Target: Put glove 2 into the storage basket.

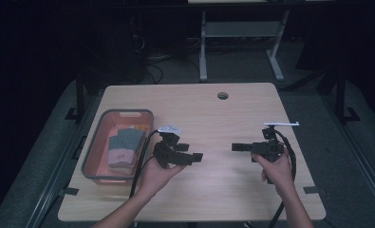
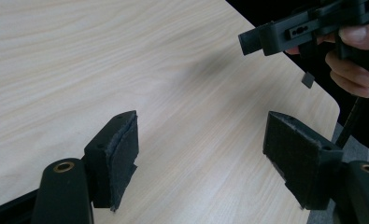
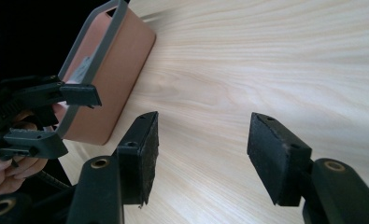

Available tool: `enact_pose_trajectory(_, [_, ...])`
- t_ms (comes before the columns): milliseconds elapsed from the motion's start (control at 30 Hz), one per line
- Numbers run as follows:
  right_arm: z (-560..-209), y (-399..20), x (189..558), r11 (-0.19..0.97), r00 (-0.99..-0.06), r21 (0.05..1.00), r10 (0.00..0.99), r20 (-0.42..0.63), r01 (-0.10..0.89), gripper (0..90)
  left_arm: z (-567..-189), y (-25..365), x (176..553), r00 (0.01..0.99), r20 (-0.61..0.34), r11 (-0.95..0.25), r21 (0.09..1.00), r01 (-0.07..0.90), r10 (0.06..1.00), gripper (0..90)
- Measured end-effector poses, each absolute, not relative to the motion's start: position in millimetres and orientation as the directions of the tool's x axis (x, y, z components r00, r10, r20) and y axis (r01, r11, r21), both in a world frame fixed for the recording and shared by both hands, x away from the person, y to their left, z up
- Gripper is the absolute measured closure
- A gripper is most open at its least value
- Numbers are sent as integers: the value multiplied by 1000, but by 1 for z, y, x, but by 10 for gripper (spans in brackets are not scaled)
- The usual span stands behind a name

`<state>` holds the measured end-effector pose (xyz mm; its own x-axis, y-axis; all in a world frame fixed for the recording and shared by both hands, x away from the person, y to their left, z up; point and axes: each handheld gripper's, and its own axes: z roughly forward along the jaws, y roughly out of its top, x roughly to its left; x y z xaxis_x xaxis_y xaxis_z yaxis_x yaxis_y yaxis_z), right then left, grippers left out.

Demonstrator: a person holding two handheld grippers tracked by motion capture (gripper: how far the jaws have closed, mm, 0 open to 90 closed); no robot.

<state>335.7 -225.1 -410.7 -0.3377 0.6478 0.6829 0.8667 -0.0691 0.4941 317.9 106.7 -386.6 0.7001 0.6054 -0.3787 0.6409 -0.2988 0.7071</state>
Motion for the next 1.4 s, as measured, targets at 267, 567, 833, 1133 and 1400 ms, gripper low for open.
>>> enact_pose_trajectory(267, [-422, -237, 329, -86, -310, 476, 655, 689, 875, 419, -397, 97, 312, 714, -374, -314, 710, 631, 592, 266])
enact_pose_trajectory(567, [-433, -249, 322, -92, -305, 475, 656, 690, 875, 408, -407, 92, 304, 727, -377, -320, 714, 623, 575, 264])
enact_pose_trajectory(833, [-440, -259, 313, -100, -292, 472, 669, 683, 876, 406, -421, 95, 297, 718, -395, -312, 705, 637, 573, 262])
enact_pose_trajectory(1133, [-450, -266, 306, -101, -285, 464, 670, 686, 880, 401, -433, 93, 287, 734, -376, -338, 707, 622, 565, 252])
enact_pose_trajectory(1400, [-457, -268, 297, -103, -287, 469, 669, 685, 877, 392, -437, 95, 275, 750, -359, -348, 718, 602, 556, 250])
